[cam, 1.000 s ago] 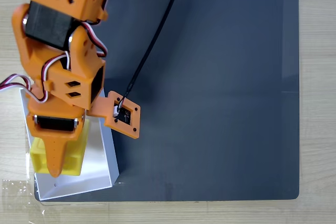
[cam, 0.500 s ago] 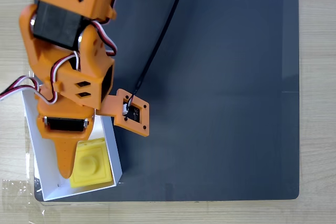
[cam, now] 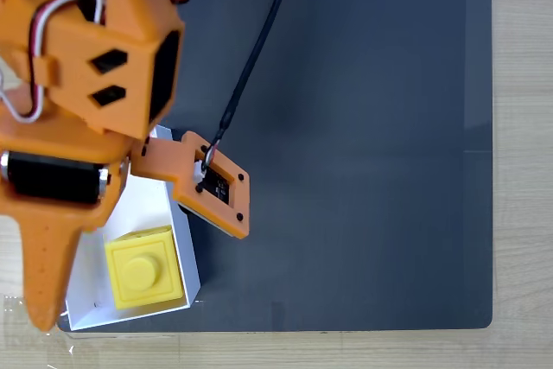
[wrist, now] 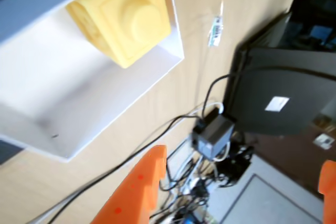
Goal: Grasp a yellow block and put it in the box
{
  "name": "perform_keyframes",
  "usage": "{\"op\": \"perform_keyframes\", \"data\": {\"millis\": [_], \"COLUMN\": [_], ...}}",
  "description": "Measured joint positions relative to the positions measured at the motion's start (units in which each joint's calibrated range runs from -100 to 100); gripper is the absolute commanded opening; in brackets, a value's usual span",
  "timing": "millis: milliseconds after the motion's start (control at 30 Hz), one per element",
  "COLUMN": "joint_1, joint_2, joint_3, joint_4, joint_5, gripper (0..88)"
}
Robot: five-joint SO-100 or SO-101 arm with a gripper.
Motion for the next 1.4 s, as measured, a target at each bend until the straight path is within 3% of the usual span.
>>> {"op": "perform_keyframes", "data": {"millis": [200, 367, 467, 600, 800, 900, 1033, 1400], "joint_1": [-2.70, -5.94, -7.65, -10.44, -10.62, -11.34, -11.34, -11.16], "joint_2": [-19.89, -38.18, -45.17, -61.44, -83.02, -93.38, -102.65, -103.08], "joint_3": [-0.18, 9.21, 15.90, 38.12, 74.71, 87.26, 94.58, 99.28], "joint_4": [24.66, 35.57, 36.09, 34.44, 22.76, 23.45, 27.95, 27.35], "joint_5": [-6.87, -7.82, -7.82, -7.82, -7.82, -7.82, -7.82, -8.14], "gripper": [1.5, 2.2, 2.2, 2.2, 2.2, 2.2, 2.2, 2.2]}}
